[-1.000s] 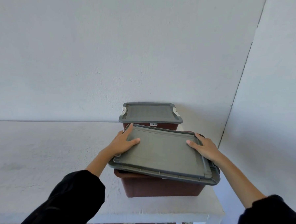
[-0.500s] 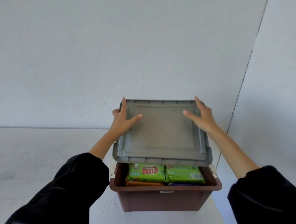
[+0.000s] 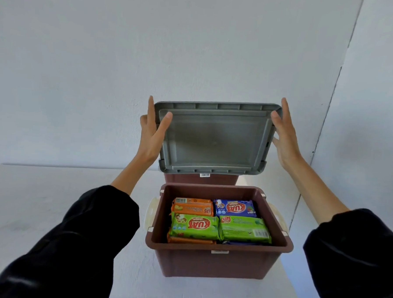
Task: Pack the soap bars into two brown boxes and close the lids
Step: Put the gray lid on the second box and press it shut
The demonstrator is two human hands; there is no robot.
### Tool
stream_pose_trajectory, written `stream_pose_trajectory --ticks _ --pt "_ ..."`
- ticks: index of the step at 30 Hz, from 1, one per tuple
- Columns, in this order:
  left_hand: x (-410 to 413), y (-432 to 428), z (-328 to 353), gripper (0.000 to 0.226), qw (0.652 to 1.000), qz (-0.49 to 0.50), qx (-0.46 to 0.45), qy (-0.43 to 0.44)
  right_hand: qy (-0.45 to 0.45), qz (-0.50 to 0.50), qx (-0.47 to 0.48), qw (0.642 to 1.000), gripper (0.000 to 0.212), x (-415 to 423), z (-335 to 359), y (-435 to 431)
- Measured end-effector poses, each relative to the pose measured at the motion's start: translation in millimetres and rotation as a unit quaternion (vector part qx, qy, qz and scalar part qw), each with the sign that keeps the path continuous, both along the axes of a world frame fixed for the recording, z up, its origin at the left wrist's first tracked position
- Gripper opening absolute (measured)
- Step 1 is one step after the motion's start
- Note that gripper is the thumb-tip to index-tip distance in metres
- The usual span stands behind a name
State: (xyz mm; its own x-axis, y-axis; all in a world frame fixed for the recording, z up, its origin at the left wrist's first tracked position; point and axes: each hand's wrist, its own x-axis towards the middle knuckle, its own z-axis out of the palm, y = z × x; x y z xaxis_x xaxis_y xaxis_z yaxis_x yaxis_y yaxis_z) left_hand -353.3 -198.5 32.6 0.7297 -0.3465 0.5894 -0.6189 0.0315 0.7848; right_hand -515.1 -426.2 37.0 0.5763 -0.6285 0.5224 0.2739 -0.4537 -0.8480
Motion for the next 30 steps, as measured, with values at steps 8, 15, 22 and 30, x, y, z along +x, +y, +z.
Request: stream_pose_trajectory --ticks 8,15,22,30 --pt "-4.6 18.4 -52.2 0.052 0.996 -0.046 -0.035 0.064 -0.012 0.052 0.053 0.997 0.061 -31.6 -39.3 24.2" --pt "-29.0 29.6 -88.3 0.04 0.992 -0.061 -0.054 0.097 -0.009 0.045 0.088 0.995 0.057 -50.4 -93.3 38.1" --pt "-55.7 46.8 -128.7 0.031 0.988 -0.065 -0.003 0.141 0.083 -0.023 0.068 0.994 0.047 -73.9 -130.7 47.4" --pt "-53.7 51.4 -122.4 0.025 0.983 0.043 0.178 -0.032 0.204 -0.166 -0.055 0.963 0.044 -76.7 -130.2 42.3"
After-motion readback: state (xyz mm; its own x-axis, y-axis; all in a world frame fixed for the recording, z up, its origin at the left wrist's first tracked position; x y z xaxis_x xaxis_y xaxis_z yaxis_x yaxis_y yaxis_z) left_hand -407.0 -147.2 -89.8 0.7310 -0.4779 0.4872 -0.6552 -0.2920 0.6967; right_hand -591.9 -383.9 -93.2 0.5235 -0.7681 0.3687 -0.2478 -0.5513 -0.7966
